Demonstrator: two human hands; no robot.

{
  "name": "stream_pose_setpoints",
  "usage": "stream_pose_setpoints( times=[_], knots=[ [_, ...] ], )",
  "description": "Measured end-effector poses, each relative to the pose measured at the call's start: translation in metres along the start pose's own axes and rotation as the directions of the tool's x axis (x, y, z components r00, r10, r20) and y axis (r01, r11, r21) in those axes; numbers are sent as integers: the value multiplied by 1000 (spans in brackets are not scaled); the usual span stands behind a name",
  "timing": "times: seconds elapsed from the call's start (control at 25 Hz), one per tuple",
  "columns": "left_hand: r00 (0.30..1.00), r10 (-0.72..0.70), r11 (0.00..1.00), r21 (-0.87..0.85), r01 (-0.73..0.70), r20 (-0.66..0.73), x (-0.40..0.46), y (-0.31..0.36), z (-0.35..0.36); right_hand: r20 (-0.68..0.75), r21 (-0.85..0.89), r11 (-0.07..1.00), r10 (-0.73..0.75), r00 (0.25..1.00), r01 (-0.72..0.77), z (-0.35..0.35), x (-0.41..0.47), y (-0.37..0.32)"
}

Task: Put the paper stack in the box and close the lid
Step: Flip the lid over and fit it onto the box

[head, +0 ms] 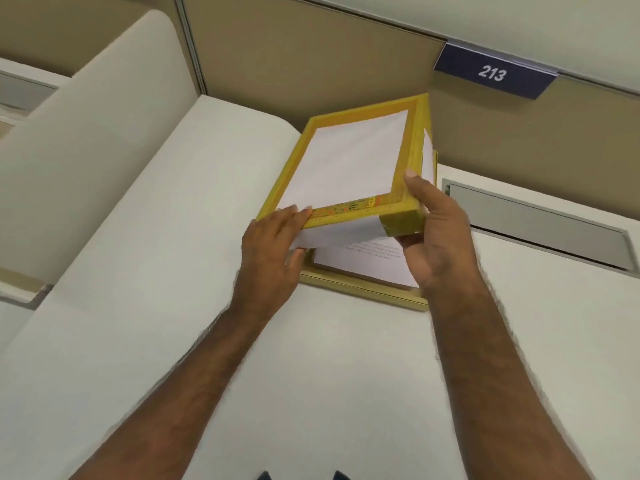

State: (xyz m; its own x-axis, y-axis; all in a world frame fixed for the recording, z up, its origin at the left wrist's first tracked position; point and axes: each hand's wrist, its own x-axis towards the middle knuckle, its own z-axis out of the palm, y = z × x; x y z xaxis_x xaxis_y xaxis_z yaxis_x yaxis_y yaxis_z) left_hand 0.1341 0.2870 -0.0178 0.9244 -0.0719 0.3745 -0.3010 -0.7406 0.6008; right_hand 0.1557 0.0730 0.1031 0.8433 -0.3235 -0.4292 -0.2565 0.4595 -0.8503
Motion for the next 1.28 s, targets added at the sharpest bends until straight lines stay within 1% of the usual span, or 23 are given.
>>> stream_pose_setpoints(
  times=[0.08,0.12,0.16,0.2,0.24,0.28,0.32,0.36,0.4,0.48,0.52,0.56,0.6,0.64,0.68,0.72,0.84,1.0,1.12,1.28],
  knots=[
    [999,-37,999,18,37,-17,1,2,6,-63,61,997,43,997,-40,-22,12,1],
    [993,-113,993,-23,112,-28,1,3,7,-83,94,995,53,995,-45,-33,19,3],
    [974,-227,969,-102,224,-17,0,2,8,-100,127,991,54,994,-41,-44,25,5],
    [935,-353,913,-206,351,30,0,1,7,-114,156,987,53,992,-35,-55,30,7],
    [879,-466,819,-324,473,105,1,0,7,-128,175,984,49,991,-26,-65,34,10],
    [816,-542,700,-430,570,201,4,0,6,-138,186,982,47,989,-21,-74,37,12],
    [761,-582,589,-498,637,285,7,1,7,-153,188,982,54,987,-25,-81,39,14],
    [725,-601,508,-539,672,337,9,0,7,-177,189,982,63,982,-28,-88,41,16],
    [702,-611,450,-571,687,364,11,0,8,-201,185,982,73,977,-35,-94,41,19],
    [683,-625,379,-618,689,378,15,-1,10,-257,150,987,94,962,-56,-104,43,27],
    [685,-626,375,-627,683,371,16,-1,10,-290,63,996,73,954,-57,-110,45,33],
    [690,-629,386,-627,677,358,17,-1,11,-322,-102,993,17,947,-53,-118,48,41],
    [696,-633,404,-622,671,339,19,0,13,-333,-297,954,-54,941,-51,-126,50,49],
    [700,-639,423,-615,665,319,19,0,15,-334,-470,881,-120,935,-54,-132,51,56],
    [698,-650,433,-608,665,301,19,-1,17,-325,-592,804,-172,930,-58,-137,50,61],
    [689,-663,426,-609,669,293,18,-1,19,-314,-670,740,-205,927,-63,-140,49,63],
    [660,-690,389,-616,685,297,10,-7,23,-268,-788,612,-233,935,-73,-142,46,64],
    [635,-710,402,-565,721,305,2,-9,25,-250,-846,526,-244,937,-89,-145,43,61],
    [632,-710,409,-548,730,312,0,-11,22,-225,-907,409,-265,938,-102,-151,41,64],
    [635,-700,402,-554,729,327,-4,-13,20,-214,-904,418,-260,942,-90,-155,37,76]
  ],
)
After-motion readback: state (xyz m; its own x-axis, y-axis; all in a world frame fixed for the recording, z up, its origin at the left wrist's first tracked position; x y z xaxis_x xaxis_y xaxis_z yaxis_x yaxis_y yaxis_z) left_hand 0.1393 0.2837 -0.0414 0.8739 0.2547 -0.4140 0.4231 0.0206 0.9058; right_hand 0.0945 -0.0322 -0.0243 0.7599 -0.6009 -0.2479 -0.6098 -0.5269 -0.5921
